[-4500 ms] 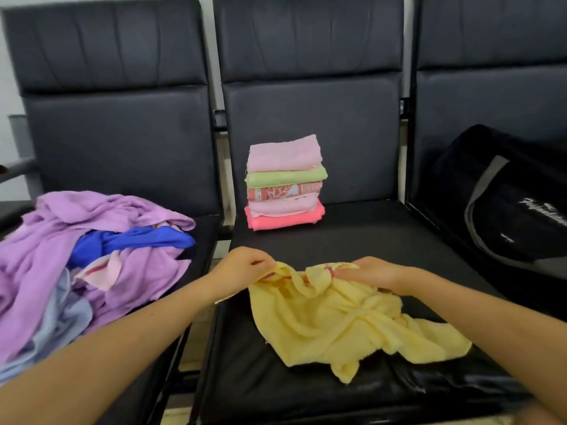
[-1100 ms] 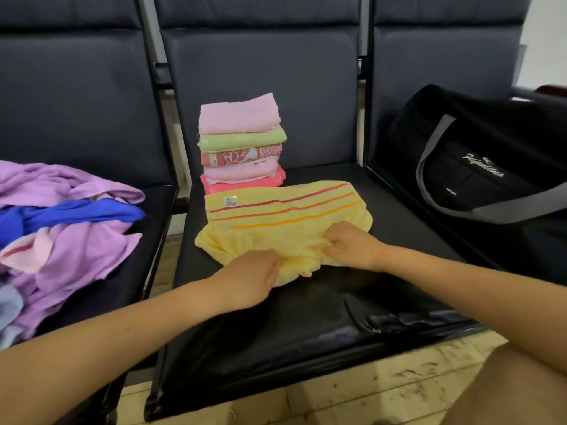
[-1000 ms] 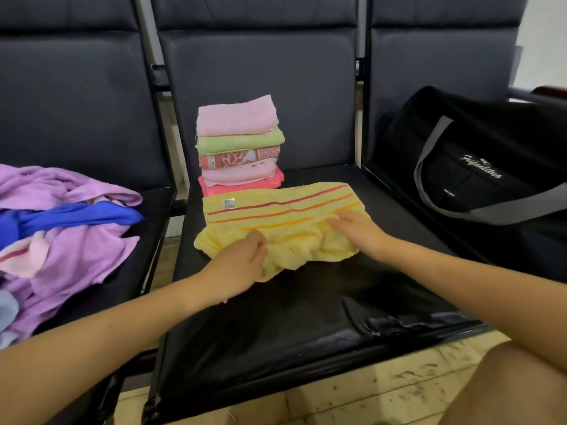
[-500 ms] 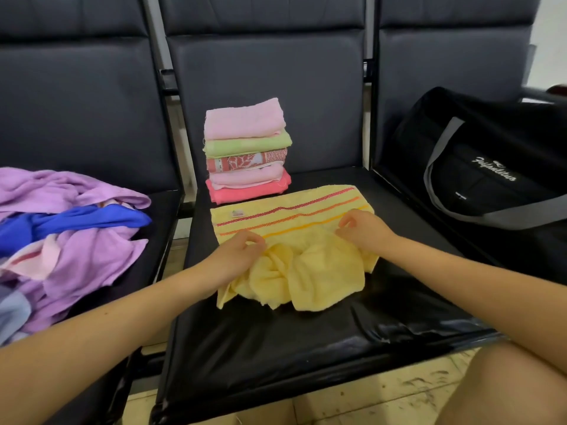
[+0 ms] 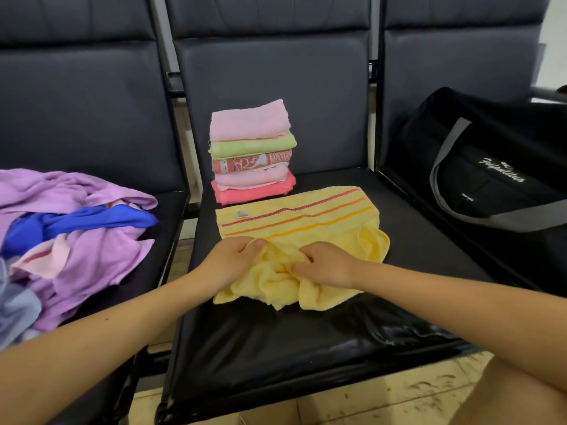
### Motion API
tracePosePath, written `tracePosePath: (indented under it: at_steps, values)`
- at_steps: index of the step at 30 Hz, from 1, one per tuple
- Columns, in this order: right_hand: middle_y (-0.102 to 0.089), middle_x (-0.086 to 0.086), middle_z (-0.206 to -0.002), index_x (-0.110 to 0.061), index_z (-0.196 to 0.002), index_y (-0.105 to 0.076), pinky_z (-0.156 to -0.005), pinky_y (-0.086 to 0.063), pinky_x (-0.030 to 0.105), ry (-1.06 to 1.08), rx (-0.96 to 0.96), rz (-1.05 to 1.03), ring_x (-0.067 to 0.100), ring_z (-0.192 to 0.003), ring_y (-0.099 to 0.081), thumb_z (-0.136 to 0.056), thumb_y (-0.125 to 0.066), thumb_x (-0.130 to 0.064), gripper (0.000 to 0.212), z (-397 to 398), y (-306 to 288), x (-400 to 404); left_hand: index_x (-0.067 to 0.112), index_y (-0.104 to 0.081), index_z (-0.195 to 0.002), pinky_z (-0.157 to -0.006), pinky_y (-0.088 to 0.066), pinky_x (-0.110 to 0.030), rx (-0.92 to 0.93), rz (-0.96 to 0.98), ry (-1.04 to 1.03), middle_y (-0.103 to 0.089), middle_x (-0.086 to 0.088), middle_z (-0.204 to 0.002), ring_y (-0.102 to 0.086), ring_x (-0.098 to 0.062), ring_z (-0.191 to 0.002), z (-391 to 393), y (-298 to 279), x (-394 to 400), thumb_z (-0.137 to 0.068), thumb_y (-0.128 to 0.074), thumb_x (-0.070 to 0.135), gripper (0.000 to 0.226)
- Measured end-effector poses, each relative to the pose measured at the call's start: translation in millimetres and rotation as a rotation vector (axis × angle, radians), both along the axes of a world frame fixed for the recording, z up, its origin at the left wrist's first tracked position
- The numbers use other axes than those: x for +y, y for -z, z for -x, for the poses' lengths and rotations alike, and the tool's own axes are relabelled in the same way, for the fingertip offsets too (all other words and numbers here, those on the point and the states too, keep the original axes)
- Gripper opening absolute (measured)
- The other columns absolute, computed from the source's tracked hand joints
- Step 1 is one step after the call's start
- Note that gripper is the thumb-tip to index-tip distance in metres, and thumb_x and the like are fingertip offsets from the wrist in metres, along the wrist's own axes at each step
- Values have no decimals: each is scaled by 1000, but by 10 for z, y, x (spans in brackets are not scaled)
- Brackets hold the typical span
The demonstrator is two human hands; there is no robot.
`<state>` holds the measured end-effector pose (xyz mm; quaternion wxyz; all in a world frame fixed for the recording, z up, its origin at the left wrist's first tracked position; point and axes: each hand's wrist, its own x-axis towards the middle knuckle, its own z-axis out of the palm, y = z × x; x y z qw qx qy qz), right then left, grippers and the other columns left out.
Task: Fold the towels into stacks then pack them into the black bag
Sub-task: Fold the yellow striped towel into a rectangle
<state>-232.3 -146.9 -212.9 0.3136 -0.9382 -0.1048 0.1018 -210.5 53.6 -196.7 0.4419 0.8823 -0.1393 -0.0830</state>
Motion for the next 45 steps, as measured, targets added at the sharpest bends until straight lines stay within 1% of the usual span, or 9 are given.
tracePosePath:
  at_steps: [7,12,15,19,23,27,32,37,45]
  values:
    - [-56,12,-80,8,-84,-57,-69,-42,33,-37,-19,-65,21,-72,-51,-96,-46,-15,28,-78,-217,-253,15,-67,-104,-96,-46,-37,-26,36,-37,-64,4,-107,-59,-16,-103,-1,-83,-52,-100,-43,34,32]
    - [-57,22,-84,8,-88,-59,-67,-40,28,2,-72,-68,17,-73,-49,-95,-47,-12,25,-109,-344,-455,10,-48,-64,-66,-36,-34,-151,98,-121,-50,-6,-69,-49,-17,-66,-98,-165,-73,-98,-46,30,39]
    - [-61,7,-83,-9,-84,-65,-66,-45,23,51,-103,-15,19,-76,-55,-95,-47,-12,21,-130,-400,-588,14,-55,-79,-71,-34,-33,-183,163,-186,-50,-12,-79,-46,-19,-74,-193,-248,-68,-96,-50,28,23]
    - [-63,20,-115,4,-113,-63,-92,-49,46,230,-122,-3,34,-106,-58,-95,-43,-11,31,-184,-432,-792,14,-58,-83,-80,-41,-36,-122,282,-275,-55,-12,-89,-52,-22,-85,-300,-312,-46,-96,-52,31,22]
    - [-55,-6,-109,-17,-117,-64,-86,-42,27,286,-54,-118,16,-102,-50,-99,-35,-10,35,-140,-480,-877,21,-52,-72,-79,-39,-35,-69,183,-287,-52,-2,-82,-50,-22,-88,-355,-259,-72,-97,-51,29,26]
    - [-51,-7,-76,-23,-67,-52,-63,-35,22,297,-34,-74,13,-76,-51,-95,-51,-38,32,-141,-366,-976,-3,-66,-88,-71,-34,-33,-124,-14,-214,-52,-13,-83,-47,-22,-78,-374,-224,-70,-96,-49,30,38]
    - [-56,-7,-71,-22,-65,-54,-57,-37,26,316,-112,434,10,-68,-52,-79,-55,-68,48,-81,-122,-1026,-8,-66,-93,-60,-34,-25,-147,-145,-199,-53,9,-77,-48,-18,-72,-396,-155,-67,-97,-49,31,43]
    - [-56,-4,-78,-19,-91,-57,-61,-41,30,309,-224,502,17,-73,-54,-95,-41,-41,28,-79,-20,-1065,-3,-67,-87,-65,-38,-30,-152,-165,-141,-60,-11,-79,-53,-20,-73,-434,-64,-67,-97,-49,30,40]
    - [-55,-1,-95,-10,-89,-64,-79,-42,34,423,-475,180,14,-96,-46,-100,-43,-31,32,-202,-50,-1193,11,-67,-96,-71,-40,-27,-269,-227,-95,-61,2,-94,-53,-13,-88,-494,32,-12,-100,-42,19,26]
